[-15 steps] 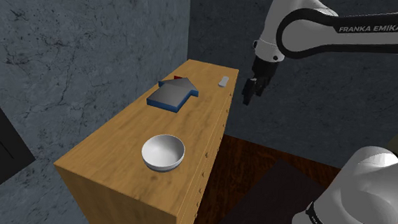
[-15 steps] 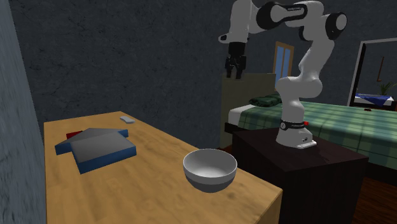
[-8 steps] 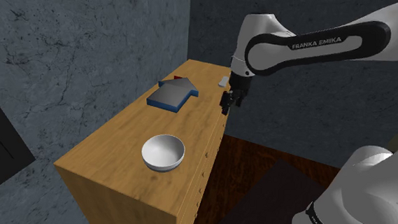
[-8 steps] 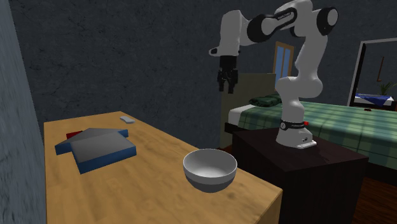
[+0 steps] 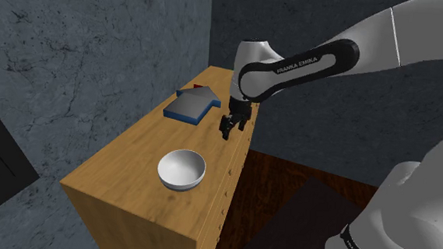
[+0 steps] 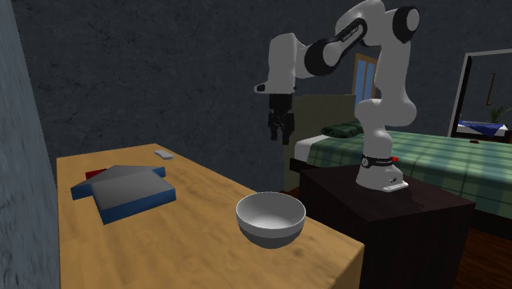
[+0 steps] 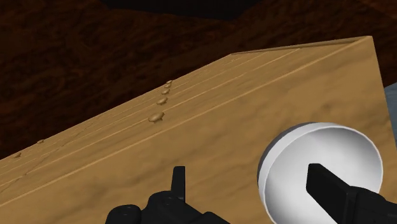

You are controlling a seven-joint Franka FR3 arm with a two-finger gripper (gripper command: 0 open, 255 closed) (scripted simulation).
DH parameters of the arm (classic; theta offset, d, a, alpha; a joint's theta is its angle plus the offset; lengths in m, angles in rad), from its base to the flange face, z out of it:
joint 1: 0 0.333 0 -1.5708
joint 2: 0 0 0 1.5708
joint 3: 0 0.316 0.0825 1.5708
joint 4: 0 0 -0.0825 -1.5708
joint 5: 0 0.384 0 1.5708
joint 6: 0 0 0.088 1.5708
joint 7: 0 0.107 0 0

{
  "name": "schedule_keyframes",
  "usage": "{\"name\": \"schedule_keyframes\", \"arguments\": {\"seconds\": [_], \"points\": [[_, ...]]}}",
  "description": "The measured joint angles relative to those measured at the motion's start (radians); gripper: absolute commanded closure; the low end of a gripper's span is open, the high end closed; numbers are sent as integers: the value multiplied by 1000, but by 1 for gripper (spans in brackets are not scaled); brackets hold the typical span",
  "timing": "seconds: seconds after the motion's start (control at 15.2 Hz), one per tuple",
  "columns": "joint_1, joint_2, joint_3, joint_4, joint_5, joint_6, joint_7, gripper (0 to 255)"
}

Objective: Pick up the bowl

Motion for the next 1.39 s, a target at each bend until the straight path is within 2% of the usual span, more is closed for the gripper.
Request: {"name": "schedule_keyframes", "arguments": {"seconds": [0.53, 0.86, 1.39], "points": [[32, 301, 31, 179, 31, 106, 27, 0], [52, 470, 47, 313, 43, 134, 41, 0], [57, 571, 48, 340, 43, 205, 37, 0]]}}
